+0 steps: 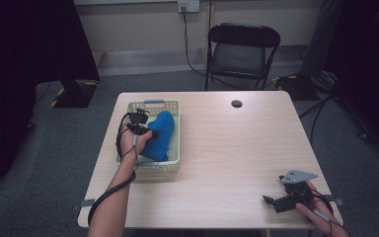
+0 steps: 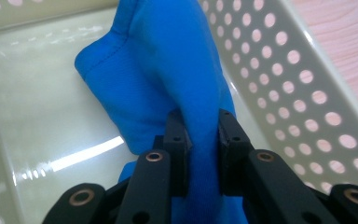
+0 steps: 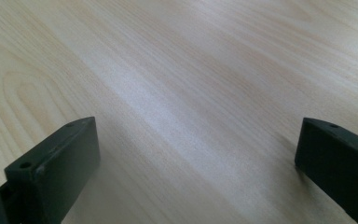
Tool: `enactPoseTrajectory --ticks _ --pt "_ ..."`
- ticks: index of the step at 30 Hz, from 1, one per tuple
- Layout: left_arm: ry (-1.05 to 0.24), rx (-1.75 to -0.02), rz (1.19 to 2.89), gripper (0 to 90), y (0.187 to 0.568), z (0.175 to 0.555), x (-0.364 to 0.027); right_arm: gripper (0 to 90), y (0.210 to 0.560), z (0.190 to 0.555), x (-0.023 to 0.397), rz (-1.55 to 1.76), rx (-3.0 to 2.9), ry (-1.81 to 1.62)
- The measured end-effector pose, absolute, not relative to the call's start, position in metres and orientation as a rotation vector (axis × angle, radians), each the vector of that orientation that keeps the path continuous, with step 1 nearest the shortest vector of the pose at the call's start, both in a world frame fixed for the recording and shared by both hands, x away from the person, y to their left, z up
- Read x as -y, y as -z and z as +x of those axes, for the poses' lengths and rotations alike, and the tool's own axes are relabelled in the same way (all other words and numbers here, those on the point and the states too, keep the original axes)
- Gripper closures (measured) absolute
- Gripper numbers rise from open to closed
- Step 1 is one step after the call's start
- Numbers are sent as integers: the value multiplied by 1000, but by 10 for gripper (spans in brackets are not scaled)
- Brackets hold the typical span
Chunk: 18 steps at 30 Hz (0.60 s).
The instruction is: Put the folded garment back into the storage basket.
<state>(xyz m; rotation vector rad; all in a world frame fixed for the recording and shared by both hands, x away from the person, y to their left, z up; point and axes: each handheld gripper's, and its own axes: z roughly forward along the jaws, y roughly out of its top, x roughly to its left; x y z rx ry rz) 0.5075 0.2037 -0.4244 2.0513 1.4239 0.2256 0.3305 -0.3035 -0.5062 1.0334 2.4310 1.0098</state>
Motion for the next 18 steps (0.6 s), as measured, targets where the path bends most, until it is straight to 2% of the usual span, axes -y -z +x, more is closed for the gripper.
enactPoseTrajectory --ticks 18 --pt "-156 -1415 2138 749 438 513 -200 0 506 330 304 1034 -2431 -1010"
